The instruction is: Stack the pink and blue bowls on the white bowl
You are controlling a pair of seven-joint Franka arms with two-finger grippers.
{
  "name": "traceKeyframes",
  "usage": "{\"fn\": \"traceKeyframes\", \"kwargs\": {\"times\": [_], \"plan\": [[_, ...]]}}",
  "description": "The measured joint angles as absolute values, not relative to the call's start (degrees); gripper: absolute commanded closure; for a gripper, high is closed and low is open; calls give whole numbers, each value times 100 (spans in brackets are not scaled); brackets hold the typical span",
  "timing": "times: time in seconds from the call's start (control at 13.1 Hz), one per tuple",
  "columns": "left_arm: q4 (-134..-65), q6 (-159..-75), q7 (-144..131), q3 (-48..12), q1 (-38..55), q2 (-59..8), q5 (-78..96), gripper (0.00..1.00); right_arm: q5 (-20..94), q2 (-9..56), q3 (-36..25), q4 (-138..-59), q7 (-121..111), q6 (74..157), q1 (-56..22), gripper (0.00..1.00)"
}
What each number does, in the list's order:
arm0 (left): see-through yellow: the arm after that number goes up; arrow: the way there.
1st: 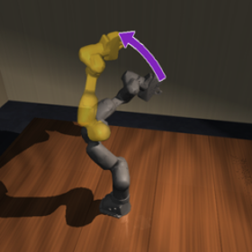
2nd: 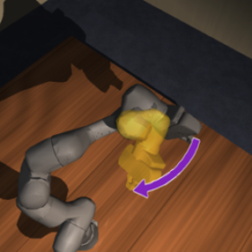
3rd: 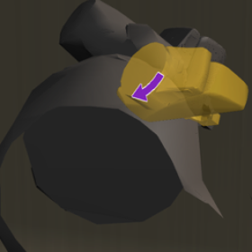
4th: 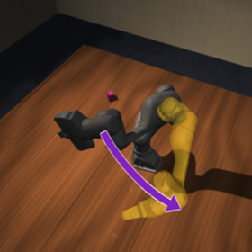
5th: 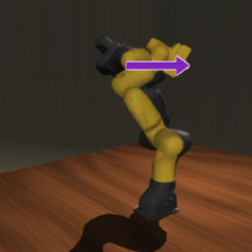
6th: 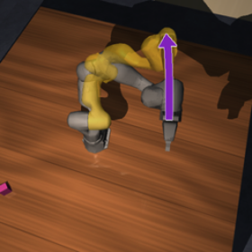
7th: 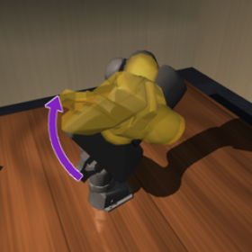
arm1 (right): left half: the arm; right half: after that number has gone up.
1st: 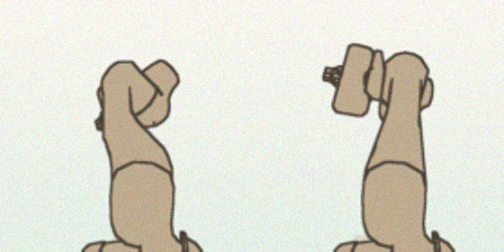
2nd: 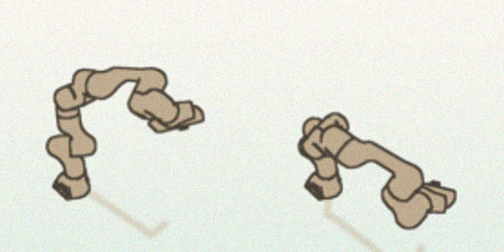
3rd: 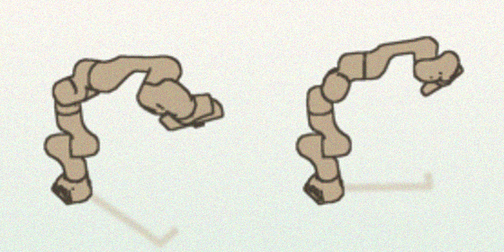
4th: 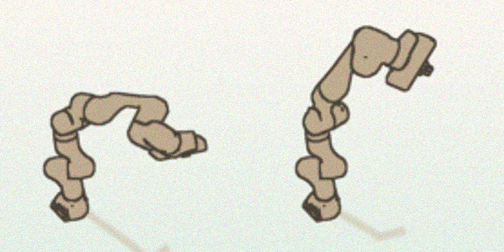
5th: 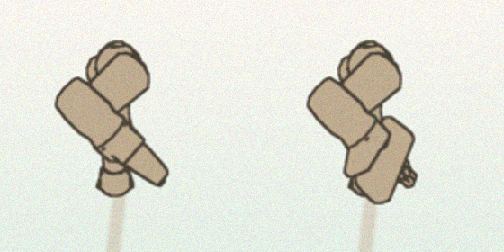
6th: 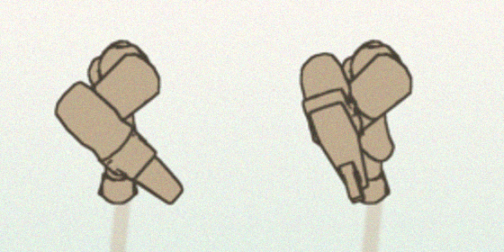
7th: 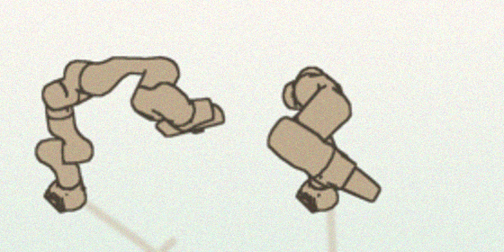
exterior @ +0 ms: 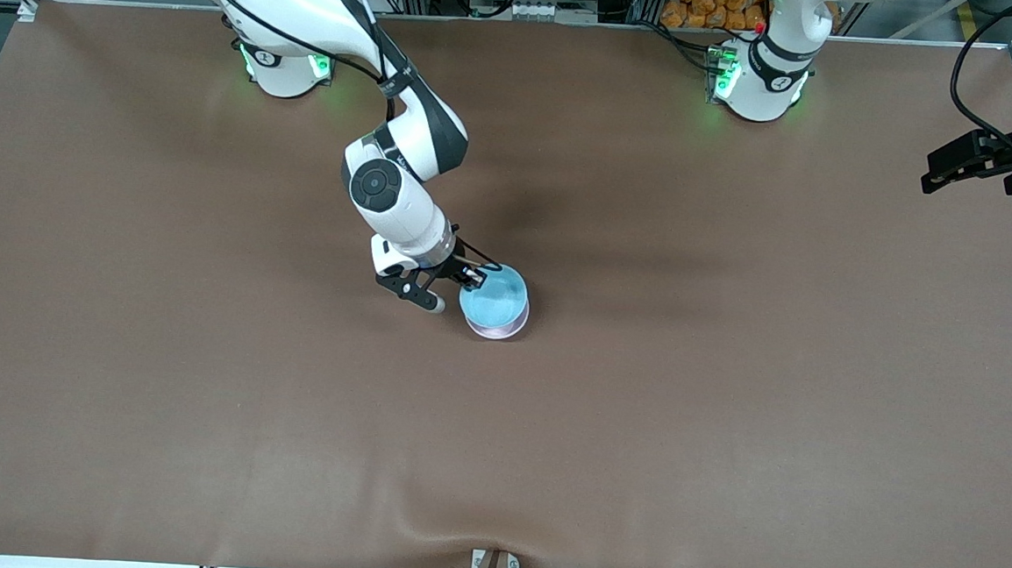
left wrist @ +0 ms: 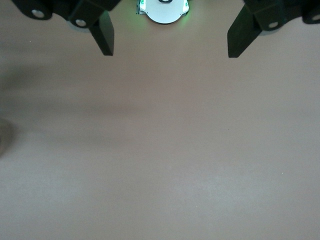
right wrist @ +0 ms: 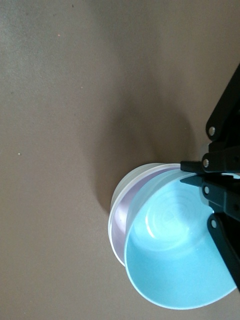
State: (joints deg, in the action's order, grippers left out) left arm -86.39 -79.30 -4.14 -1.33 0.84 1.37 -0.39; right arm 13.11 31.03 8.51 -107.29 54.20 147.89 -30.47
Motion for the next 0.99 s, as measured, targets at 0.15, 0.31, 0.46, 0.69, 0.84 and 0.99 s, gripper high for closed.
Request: {"fn": "traceKeyframes", "kwargs": {"times": [0.15,0.31,0.46,0.69,0.84,0.99], "plan": [[-8640,-7930,-414,-133,83,137,-39,0,1310,3123,847,-10720,5421,14805,-3048,1],[-8644,-7930,-414,-133,83,135,-39,0,1310,3124,811,-10663,5421,14805,-3047,0],[-8646,-7930,-414,-134,86,132,-39,0,1310,3113,779,-10576,5421,14778,-3034,0],[-8649,-7930,-414,-136,86,130,-38,0,1305,2838,720,-10442,5235,14347,-2708,0],[-8651,-7930,-414,-136,86,128,-38,0,1303,2513,700,-10411,4524,13652,-2181,0],[-8652,-7930,-414,-136,85,128,-38,0,1303,2228,687,-10412,3652,12964,-1616,0]]}}
